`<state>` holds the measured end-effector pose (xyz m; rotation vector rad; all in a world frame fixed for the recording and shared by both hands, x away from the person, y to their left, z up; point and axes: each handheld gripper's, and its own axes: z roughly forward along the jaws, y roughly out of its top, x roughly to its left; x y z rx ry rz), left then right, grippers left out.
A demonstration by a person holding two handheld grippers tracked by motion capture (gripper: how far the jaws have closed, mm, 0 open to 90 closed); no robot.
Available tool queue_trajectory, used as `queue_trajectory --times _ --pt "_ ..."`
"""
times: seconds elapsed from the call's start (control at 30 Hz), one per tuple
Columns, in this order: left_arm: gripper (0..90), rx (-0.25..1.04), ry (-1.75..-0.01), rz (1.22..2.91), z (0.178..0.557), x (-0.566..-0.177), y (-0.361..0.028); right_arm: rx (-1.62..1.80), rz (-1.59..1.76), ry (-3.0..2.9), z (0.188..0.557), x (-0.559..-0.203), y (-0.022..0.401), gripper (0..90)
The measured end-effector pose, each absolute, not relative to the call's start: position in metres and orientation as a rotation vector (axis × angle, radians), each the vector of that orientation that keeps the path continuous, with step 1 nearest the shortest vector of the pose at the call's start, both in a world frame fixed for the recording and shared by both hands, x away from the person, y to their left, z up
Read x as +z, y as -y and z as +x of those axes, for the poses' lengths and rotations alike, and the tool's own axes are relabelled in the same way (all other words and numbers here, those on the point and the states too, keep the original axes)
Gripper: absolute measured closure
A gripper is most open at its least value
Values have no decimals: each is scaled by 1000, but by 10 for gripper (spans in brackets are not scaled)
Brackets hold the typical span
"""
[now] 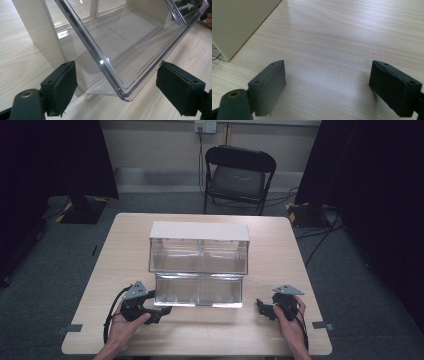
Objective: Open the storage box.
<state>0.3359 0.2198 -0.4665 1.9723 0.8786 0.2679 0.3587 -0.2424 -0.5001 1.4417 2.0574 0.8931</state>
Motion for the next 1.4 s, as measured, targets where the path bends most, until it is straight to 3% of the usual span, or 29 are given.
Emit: queue_trajectory --times 1.4 --pt "154 277 -861 1938 329 -460 -222 894 1440 -2058 359 -500 242 132"
